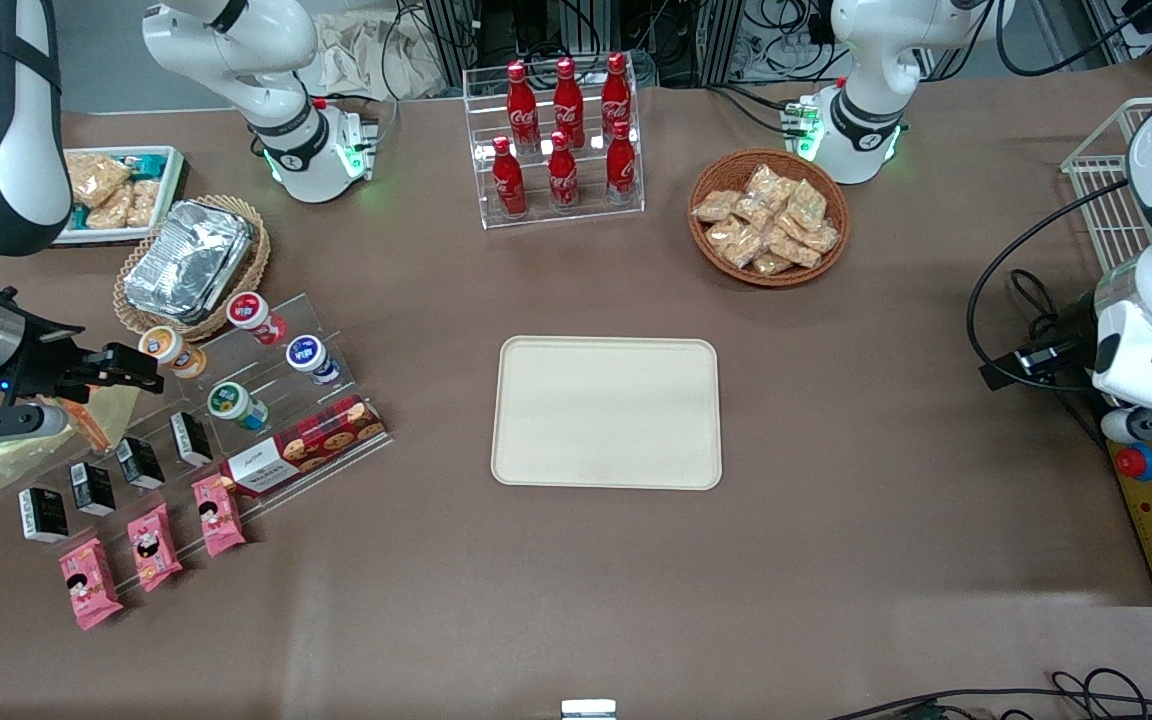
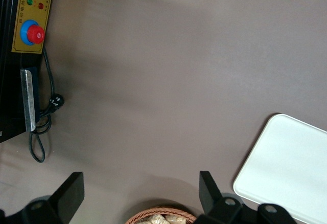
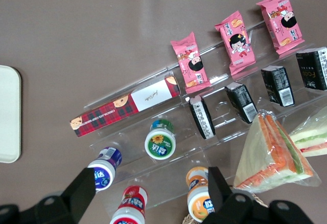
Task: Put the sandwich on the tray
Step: 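Move the right gripper toward the wrapped triangular sandwiches on the acrylic rack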
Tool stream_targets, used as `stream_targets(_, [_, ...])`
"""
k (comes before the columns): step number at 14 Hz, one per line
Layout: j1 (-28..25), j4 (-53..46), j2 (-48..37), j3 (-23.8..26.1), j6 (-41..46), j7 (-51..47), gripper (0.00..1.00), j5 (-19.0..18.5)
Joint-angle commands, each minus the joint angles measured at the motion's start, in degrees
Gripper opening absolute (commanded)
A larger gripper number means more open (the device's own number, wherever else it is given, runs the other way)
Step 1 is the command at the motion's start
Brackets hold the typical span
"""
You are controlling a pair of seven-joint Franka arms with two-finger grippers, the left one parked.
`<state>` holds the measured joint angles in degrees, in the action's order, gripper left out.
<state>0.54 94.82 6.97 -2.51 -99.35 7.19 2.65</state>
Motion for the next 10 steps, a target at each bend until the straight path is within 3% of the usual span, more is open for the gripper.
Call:
stream_targets(1, [0.34,-1.22,0.33,0.14,1.18,0.37,0.98,1.3])
stream_targets(10, [0.69,-1.22,0.24,-0.04,3.81,0.63,0.98,1.39])
